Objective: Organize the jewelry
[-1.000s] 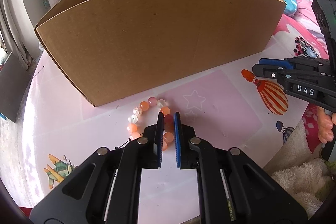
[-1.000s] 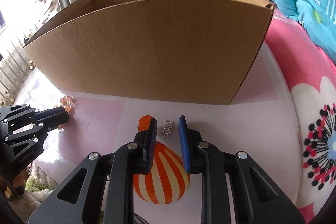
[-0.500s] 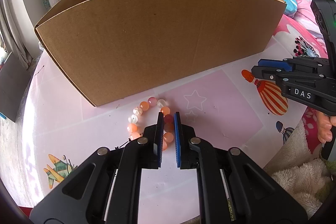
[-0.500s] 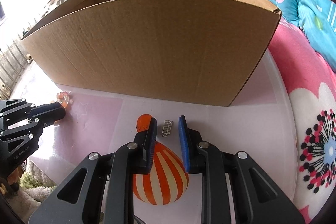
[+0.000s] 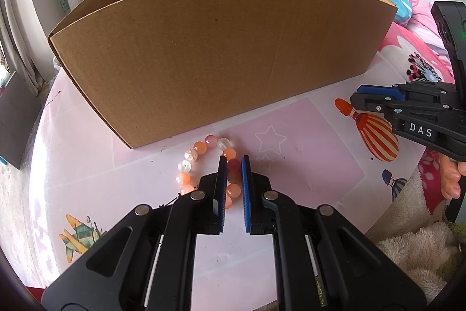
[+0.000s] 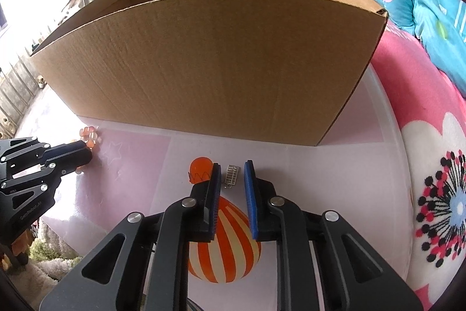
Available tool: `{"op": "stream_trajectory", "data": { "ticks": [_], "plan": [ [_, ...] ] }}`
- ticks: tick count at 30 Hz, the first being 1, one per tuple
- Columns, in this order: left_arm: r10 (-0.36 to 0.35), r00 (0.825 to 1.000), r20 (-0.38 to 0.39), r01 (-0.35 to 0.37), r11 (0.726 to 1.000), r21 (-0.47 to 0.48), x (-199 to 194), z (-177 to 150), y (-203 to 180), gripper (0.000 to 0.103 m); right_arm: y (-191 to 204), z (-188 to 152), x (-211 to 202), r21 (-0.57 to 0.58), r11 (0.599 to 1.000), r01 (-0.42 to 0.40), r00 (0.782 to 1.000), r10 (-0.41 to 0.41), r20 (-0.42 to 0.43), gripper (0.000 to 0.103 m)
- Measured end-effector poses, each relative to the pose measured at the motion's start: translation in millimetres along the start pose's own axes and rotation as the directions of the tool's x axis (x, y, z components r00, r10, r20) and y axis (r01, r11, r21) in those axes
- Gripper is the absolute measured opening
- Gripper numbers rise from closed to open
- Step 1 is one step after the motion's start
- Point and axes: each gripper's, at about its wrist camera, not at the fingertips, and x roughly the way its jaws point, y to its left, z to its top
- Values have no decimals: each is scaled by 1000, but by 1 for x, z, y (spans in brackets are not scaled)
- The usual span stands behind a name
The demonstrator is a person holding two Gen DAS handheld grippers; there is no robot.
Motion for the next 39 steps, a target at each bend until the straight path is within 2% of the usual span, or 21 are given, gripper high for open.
{"op": "stream_trajectory", "data": {
  "ticks": [8,27,33,39],
  "plan": [
    [-2,1000,2,2,1000,-2,0,-1,1,9,-1,1,1,11,1000,-21,1000,22,-3,6],
    [0,1000,3,0,1000,1,-2,0,1,9,-16,0,-5,108,990,-95,995,94,14,5],
    [0,1000,4,0,1000,2,-2,-1,0,9,-29,-5,-9,176,971,-164,986,165,10,5],
    [-1,1000,4,1,1000,1,-2,-1,0,9,-35,-13,-4,226,946,-231,969,245,-37,6]
  ]
}}
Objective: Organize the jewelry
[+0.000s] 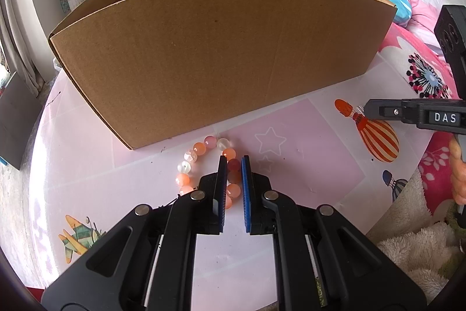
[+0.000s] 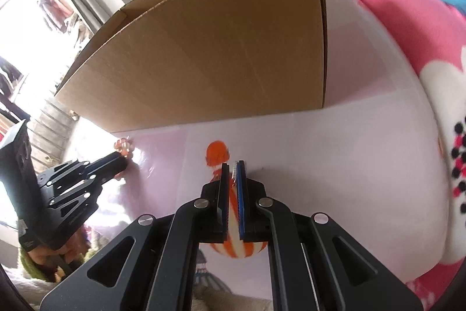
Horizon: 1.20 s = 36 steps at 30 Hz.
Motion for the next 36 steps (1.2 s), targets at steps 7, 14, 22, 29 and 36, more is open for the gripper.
{"op": "stream_trajectory", "data": {
  "ticks": [7,14,22,29,36],
  "plan": [
    [-1,1000,2,1,1000,-2,-2,2,0,9,4,-8,0,-27,999,21,1000,-21,-20,6],
    [-1,1000,2,1,1000,-2,-1,1,0,9,20,-7,3,-76,997,-16,999,14,-29,6],
    [0,1000,3,0,1000,-1,-2,2,0,9,19,0,0,-73,995,71,997,-72,-6,22],
    [-3,1000,4,3,1000,-4,-2,3,0,9,43,-3,8,-141,990,-13,999,7,-40,22],
    [-5,1000,5,5,1000,-7,-2,3,0,9,33,8,-2,-155,985,74,997,-73,14,28]
  ]
}}
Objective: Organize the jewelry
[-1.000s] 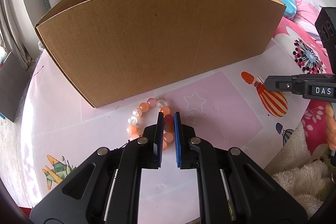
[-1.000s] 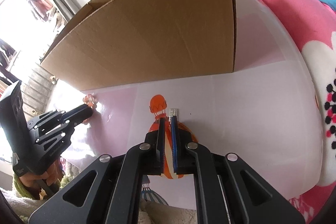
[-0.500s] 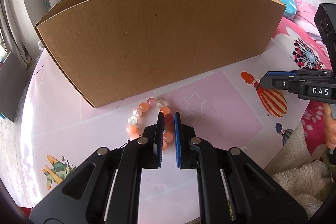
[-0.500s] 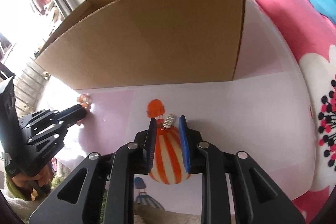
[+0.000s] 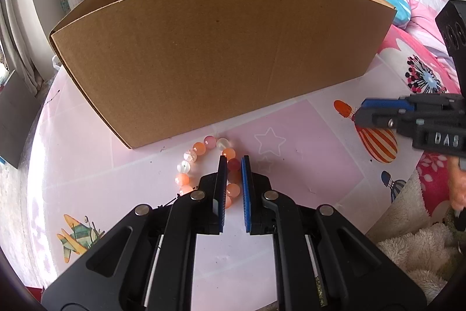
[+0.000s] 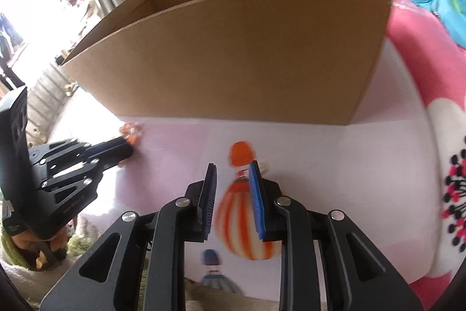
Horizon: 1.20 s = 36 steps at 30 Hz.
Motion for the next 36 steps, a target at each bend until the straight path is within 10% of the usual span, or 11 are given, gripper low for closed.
{"op": "stream_trajectory", "data": {
  "ticks": [25,36],
  "plan": [
    [-1,1000,0,1,1000,1,0,0,0,9,24,-7,13,-180,974,139,990,-138,17,35],
    [-1,1000,1,1,1000,1,0,-1,0,9,24,-8,15,-180,977,111,994,-109,18,17]
  ]
}}
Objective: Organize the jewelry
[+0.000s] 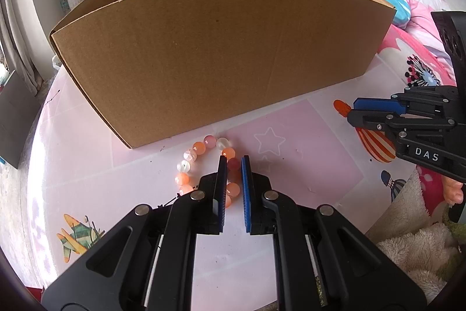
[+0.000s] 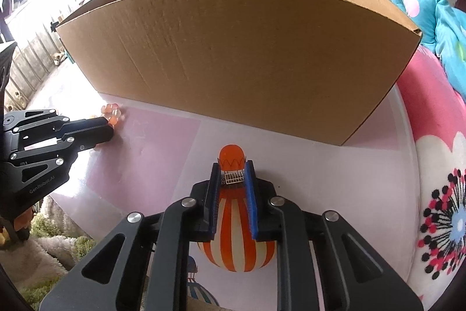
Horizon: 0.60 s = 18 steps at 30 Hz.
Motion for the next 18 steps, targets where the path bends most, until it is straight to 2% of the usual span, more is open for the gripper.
{"op": "stream_trajectory", "data": {
  "ticks": [8,18],
  "plan": [
    [-8,1000,5,8,1000,-5,0,-1,3,9,-15,-5,-3,34,999,-32,999,31,11,16],
    [-17,1000,20,17,1000,-10,0,-4,6,9,-30,-9,-26,46,998,-48,997,46,55,16]
  ]
}}
